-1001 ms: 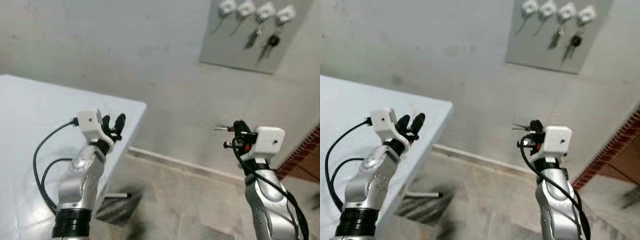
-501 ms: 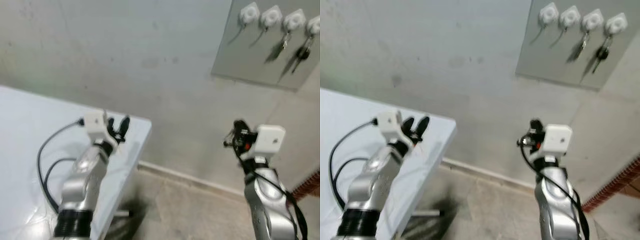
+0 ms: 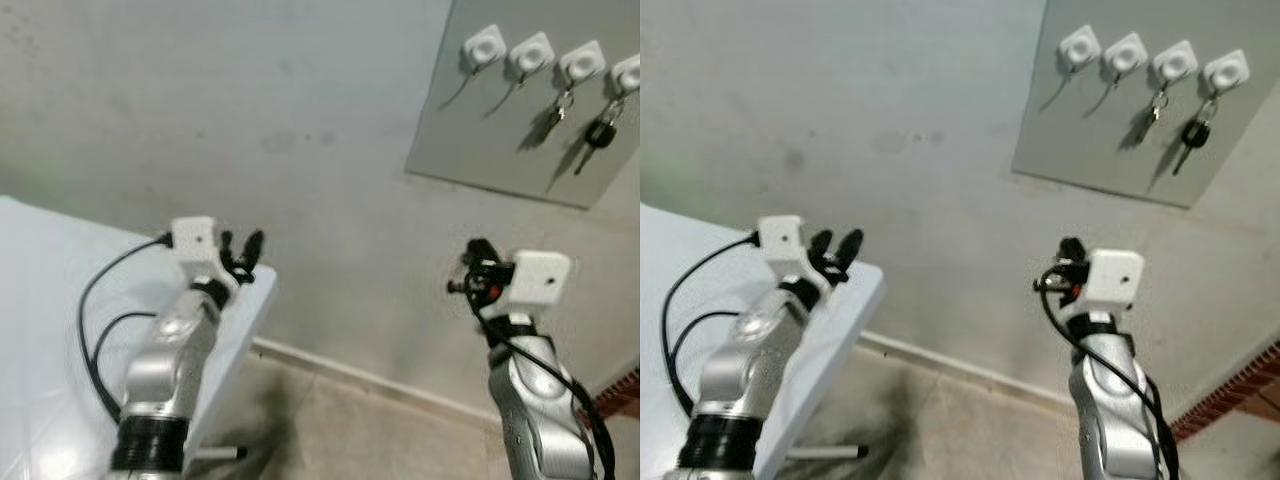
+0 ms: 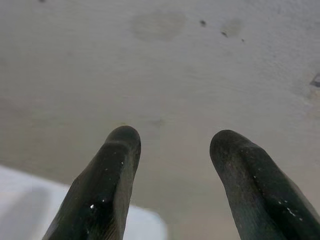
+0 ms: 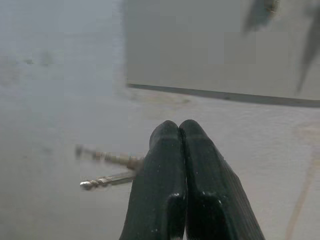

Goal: Hang keys on a hook

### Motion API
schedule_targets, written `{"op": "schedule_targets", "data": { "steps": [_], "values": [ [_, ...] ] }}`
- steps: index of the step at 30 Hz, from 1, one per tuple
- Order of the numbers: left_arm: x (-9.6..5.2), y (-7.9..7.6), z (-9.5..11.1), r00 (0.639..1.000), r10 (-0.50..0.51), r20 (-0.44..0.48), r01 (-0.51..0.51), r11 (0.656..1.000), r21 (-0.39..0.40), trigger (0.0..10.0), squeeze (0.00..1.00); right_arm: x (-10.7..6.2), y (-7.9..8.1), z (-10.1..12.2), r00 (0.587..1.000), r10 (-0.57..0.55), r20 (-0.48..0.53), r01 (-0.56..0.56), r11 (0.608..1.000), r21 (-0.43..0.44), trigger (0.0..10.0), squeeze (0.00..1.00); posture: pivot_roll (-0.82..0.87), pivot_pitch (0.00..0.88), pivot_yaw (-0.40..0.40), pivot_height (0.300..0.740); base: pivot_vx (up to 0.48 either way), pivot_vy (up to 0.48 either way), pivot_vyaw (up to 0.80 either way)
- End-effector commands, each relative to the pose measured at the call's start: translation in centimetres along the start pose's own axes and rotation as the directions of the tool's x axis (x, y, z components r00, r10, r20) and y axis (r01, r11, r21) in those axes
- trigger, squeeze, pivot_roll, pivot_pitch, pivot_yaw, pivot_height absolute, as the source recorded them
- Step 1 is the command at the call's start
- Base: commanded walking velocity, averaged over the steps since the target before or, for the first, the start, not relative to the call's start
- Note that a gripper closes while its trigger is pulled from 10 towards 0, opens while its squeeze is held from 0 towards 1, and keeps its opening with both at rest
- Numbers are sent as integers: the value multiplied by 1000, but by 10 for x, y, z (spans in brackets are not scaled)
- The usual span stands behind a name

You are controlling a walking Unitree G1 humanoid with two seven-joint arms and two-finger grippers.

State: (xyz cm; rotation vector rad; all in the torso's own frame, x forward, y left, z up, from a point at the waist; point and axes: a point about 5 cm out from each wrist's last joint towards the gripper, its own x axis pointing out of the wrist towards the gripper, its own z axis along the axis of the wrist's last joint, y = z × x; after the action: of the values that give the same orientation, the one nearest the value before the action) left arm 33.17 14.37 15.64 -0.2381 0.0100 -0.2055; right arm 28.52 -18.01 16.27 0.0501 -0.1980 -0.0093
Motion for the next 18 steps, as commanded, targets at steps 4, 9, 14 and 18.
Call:
{"op": "schedule_targets", "data": {
  "steps": [4, 9, 14, 18],
  "values": [
    [1, -9, -3, 1000, -24, -12, 24, 1000, 3, 10000, 0, -1, -8, 2, 1000, -22, 4, 22, 1000, -8, 10000, 0, 23, 78, -14, 740, 285, -312, 0],
    [1, -8, -4, 1000, -20, -10, 20, 999, -33, 10000, 0, -1, -8, 2, 1000, -23, 3, 23, 1000, -11, 10000, 0, 22, 80, -15, 740, 277, -240, 0],
    [2, -6, -1, 1000, 4, 16, -3, 996, -86, 10000, 0, 0, -7, 3, 1000, -13, 4, 13, 1000, -13, 10000, 0, 22, 80, -15, 740, 103, 0, 0],
    [2, -7, 0, 1000, 6, 27, -4, 997, -75, 10000, 0, 0, -7, 2, 1000, -5, 3, 5, 1000, -15, 10000, 0, 22, 80, -15, 740, 0, 0, 0]
  ]
}}
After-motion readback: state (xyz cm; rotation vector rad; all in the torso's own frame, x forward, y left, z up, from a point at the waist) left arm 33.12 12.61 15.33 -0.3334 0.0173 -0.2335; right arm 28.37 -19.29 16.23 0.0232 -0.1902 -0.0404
